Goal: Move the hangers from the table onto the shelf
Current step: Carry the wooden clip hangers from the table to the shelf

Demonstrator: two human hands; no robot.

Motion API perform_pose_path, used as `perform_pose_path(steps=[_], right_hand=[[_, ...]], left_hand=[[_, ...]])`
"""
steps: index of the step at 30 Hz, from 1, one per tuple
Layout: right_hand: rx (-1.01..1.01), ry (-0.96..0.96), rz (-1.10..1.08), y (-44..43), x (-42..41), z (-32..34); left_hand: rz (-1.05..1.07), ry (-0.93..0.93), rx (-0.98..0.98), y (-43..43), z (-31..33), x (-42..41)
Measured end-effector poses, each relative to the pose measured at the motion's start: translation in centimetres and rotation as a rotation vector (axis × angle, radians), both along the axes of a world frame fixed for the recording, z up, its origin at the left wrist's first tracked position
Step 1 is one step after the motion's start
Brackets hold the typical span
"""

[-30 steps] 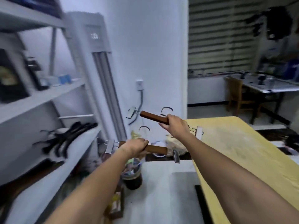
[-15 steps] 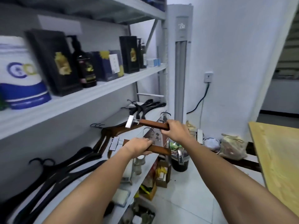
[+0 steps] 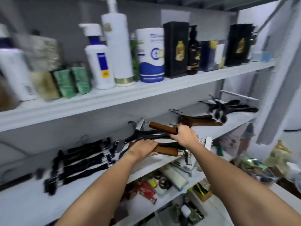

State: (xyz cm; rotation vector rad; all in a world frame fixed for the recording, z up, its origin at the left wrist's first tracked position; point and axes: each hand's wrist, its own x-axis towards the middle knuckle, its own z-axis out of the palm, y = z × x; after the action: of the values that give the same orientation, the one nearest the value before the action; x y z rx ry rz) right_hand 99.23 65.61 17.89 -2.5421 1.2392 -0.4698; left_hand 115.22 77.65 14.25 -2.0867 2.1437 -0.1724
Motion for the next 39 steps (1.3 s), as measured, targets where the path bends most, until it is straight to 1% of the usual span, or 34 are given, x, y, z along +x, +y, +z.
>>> perform_pose_path(steps=[4, 9, 12, 16, 20, 23, 29, 35, 37, 39], right_hand=[[0.026, 0.055, 0.19, 4.2, 7.5, -0.6], [0.015, 0.028, 0.444, 10.4, 14.9, -0.7], [0.011, 0.017, 0.572, 13.9, 18.2, -1.1], [-0.048, 0.004, 0.689, 18.0, 21.3, -2.0], [-0.065, 0.024, 0.75, 21.2, 23.8, -3.0], [-0.068, 0.036, 0.765, 22.8, 26.0, -3.6], [-0.094, 0.066, 0.729, 26.0, 31.7, -4.2], [-0.1, 0.084, 0.709, 31.7, 37.8, -4.0], [-0.064, 0.092, 0.681, 33.6, 39.9, -3.6], [-0.021, 0.094, 0.663, 34.9, 41.6, -3.6]], left_hand=[[0.236, 0.04, 0.027, 8.0, 0.2, 4.8], [0.531, 0.077, 0.088, 16.6, 0.4, 7.5], [0.651, 0.06, 0.094, 20.6, 0.2, 8.2], [0.817, 0.114, 0.119, 26.0, -0.7, 9.5], [0.943, 0.164, 0.117, 31.0, -1.6, 11.0], [0.971, 0.178, 0.085, 33.8, -2.2, 12.6], [0.923, 0.177, 0.048, 38.2, -3.6, 17.7], [0.889, 0.228, 0.096, 42.6, -4.5, 25.5], [0.873, 0.22, 0.113, 44.1, -4.6, 28.1], [0.86, 0.218, 0.085, 45.6, -4.9, 30.6]])
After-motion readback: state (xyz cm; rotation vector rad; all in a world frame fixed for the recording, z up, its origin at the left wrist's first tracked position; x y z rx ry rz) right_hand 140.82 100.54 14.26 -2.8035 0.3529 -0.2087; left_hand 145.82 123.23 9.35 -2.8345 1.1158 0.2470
